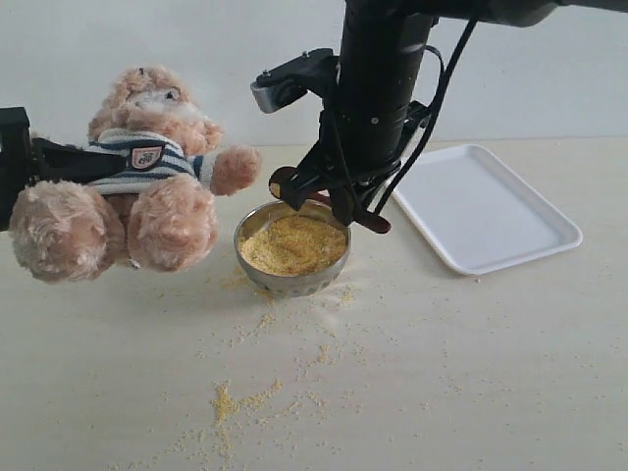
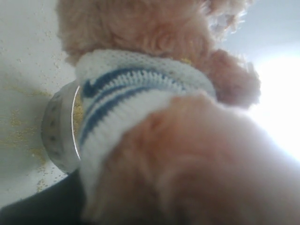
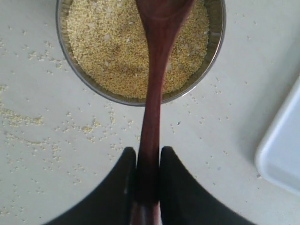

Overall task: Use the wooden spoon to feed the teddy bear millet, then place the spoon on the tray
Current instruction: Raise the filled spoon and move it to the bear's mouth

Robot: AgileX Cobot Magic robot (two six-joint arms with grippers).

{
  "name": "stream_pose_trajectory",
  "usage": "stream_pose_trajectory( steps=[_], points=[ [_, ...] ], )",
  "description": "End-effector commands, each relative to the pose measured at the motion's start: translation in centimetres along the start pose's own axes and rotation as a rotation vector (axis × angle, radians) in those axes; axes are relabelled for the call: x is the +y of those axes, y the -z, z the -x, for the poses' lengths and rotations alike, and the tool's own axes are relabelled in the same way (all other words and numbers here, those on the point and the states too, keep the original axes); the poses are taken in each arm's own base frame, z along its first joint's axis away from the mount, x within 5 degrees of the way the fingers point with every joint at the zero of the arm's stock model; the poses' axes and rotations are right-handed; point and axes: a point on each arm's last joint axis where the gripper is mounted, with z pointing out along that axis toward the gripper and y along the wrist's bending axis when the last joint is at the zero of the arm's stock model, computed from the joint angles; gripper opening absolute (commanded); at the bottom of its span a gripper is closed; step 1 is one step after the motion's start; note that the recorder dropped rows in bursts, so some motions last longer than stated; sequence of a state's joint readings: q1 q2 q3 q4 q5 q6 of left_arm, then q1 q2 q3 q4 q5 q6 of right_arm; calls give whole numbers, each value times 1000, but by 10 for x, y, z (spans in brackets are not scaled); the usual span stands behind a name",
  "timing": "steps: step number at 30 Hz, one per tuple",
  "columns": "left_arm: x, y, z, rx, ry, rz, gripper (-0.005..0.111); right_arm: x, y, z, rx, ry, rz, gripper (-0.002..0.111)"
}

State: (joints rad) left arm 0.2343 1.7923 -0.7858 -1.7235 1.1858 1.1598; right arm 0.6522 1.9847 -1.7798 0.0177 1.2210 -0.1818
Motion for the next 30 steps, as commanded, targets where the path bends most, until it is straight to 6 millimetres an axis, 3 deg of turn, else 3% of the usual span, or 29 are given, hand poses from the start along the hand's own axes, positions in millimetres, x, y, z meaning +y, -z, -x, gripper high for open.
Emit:
stream_pose_trajectory(
  steps=[1, 6, 16, 30],
  points=[
    [-2, 0, -4, 40, -22, -21, 5, -1, 20, -3, -44, 4, -3, 0],
    [8, 2, -20, 58, 25, -4, 5, 0, 34, -5, -76, 3, -9, 0],
    [26, 9, -58, 91, 172, 34, 5, 6, 35, -4, -92, 7, 56, 0],
    [27, 9, -59, 58, 188, 28, 5, 17, 37, -2, -127, 108, 165, 0]
  ],
)
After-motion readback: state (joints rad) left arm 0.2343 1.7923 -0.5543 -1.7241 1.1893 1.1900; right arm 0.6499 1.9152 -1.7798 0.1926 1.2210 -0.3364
